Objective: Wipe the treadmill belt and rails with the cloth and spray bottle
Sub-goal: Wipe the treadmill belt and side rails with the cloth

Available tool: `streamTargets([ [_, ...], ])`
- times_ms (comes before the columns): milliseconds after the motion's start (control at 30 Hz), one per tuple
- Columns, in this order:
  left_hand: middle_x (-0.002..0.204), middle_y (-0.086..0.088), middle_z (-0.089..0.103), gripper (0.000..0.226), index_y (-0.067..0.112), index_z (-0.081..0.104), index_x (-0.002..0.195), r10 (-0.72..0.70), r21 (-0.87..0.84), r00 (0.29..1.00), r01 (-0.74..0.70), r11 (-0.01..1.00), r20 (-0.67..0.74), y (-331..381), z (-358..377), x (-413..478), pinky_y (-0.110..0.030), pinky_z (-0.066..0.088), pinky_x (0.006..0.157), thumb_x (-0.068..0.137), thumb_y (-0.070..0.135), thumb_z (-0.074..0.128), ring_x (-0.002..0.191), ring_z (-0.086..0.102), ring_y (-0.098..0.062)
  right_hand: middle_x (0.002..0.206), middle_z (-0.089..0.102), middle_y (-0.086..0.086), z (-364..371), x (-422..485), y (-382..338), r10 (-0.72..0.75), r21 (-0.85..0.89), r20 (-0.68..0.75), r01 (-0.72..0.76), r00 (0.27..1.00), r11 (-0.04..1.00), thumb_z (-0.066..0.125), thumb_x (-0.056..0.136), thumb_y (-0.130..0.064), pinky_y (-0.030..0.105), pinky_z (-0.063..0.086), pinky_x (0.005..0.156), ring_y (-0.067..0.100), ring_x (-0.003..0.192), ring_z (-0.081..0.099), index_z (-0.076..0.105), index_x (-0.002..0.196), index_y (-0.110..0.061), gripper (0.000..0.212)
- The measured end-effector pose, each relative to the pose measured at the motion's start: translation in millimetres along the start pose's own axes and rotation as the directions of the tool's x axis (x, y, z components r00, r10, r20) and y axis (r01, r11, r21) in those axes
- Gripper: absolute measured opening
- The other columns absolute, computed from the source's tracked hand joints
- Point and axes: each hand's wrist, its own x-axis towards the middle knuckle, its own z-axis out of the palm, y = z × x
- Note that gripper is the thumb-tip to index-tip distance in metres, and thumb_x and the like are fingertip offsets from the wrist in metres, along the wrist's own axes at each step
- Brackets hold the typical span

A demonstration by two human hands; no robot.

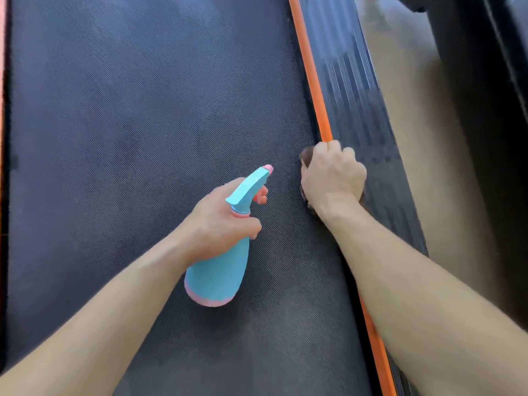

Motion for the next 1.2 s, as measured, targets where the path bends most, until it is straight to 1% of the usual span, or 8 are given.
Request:
streamTargets([
  [100, 0.112, 0.026, 0.070, 0.047, 0.040, 0.067, 0.110, 0.031, 0.032, 0.999, -0.032, 0.999, 0.019, -6.2, -3.8, -9.4, -0.019, 0.047, 0.077, 0.068, 0.020, 0.074, 0.090, 0.062, 0.008, 0.113, 0.061, 0.006, 1.0, 25.2, -10.2, 0.038, -0.021, 0.065, -0.037, 0.997, 0.999, 0.057, 0.097, -0.030, 0.037, 0.036, 0.068, 0.032, 0.104, 0.059, 0.062, 0.115, -0.014, 0.024],
  [367, 0.116, 0.029, 0.068, 0.044, 0.040, 0.068, 0.109, 0.046, -0.002, 0.999, -0.046, 0.999, 0.002, -24.9, -14.1, -29.8, -0.018, 0.043, 0.083, 0.075, 0.013, 0.076, 0.104, 0.059, 0.007, 0.073, 0.058, 0.008, -2.1, -100.0, 33.1, -0.037, -0.097, 0.104, 0.047, 0.994, 0.994, 0.088, 0.063, -0.035, 0.031, 0.037, 0.050, 0.032, 0.063, 0.060, 0.061, 0.074, -0.011, 0.037],
  [567, 0.116, 0.027, 0.068, 0.049, 0.041, 0.067, 0.114, 0.021, -0.008, 1.000, -0.021, 1.000, -0.008, -38.4, -17.5, -46.0, -0.023, 0.048, 0.084, 0.071, 0.018, 0.074, 0.099, 0.061, 0.003, 0.116, 0.062, 0.010, -3.9, 5.5, -2.2, 0.029, -0.060, 0.073, -0.024, 0.997, 0.998, 0.056, 0.098, -0.036, 0.040, 0.047, 0.079, 0.034, 0.107, 0.061, 0.062, 0.118, -0.010, 0.033],
  [700, 0.113, 0.024, 0.069, 0.044, 0.037, 0.067, 0.112, 0.017, 0.038, 1.000, -0.017, 0.999, -0.001, -36.5, -18.7, -50.0, -0.018, 0.043, 0.078, 0.077, 0.012, 0.075, 0.085, 0.059, 0.011, 0.104, 0.062, 0.011, 3.8, -16.4, 2.3, 0.014, -0.012, -0.004, -0.014, 1.000, 1.000, 0.062, 0.094, -0.036, 0.036, 0.036, 0.064, 0.035, 0.095, 0.062, 0.062, 0.108, -0.007, 0.032],
  [800, 0.115, 0.023, 0.070, 0.059, 0.039, 0.068, 0.120, -0.026, 0.016, 1.000, 0.026, 1.000, 0.009, -31.8, -17.8, -48.3, -0.029, 0.052, 0.088, 0.064, 0.023, 0.071, 0.099, 0.064, 0.003, 0.082, 0.056, 0.008, 17.4, -119.9, 22.3, -0.055, 0.007, -0.113, 0.056, 0.992, 0.998, 0.069, 0.084, -0.044, 0.032, 0.034, 0.050, 0.031, 0.071, 0.059, 0.056, 0.085, -0.012, 0.035],
  [900, 0.115, 0.020, 0.071, 0.061, 0.043, 0.068, 0.117, -0.025, -0.015, 0.999, 0.026, 1.000, 0.020, -23.6, -16.3, -45.0, -0.045, 0.055, 0.100, 0.061, 0.020, 0.071, 0.114, 0.066, -0.013, 0.079, 0.052, 0.007, 27.0, -200.9, 29.8, -0.226, 0.079, -0.049, 0.230, 0.973, 0.970, 0.069, 0.084, -0.045, 0.035, 0.040, 0.049, 0.029, 0.067, 0.054, 0.052, 0.082, -0.014, 0.035],
  [1033, 0.118, 0.010, 0.072, 0.069, 0.046, 0.067, 0.123, 0.017, -0.067, 1.000, -0.016, 0.998, 0.019, -18.1, -10.2, -37.0, -0.020, 0.056, 0.077, 0.071, 0.001, 0.074, 0.105, 0.068, -0.011, 0.080, 0.053, 0.006, 35.8, -182.3, 33.7, -0.462, 0.086, -0.161, 0.479, 0.872, 0.874, 0.066, 0.089, -0.047, 0.038, 0.041, 0.049, 0.030, 0.069, 0.054, 0.053, 0.081, -0.016, 0.034],
  [1200, 0.117, 0.008, 0.072, 0.067, 0.036, 0.067, 0.130, -0.009, -0.081, 1.000, 0.011, 0.997, 0.020, -14.1, 0.3, -35.7, -0.015, 0.053, 0.067, 0.076, -0.004, 0.070, 0.080, 0.063, 0.001, 0.085, 0.060, 0.008, 31.6, -78.4, 4.5, -0.206, 0.094, -0.255, 0.236, 0.945, 0.967, 0.060, 0.090, -0.051, 0.032, 0.027, 0.050, 0.032, 0.072, 0.059, 0.058, 0.085, -0.014, 0.038],
])
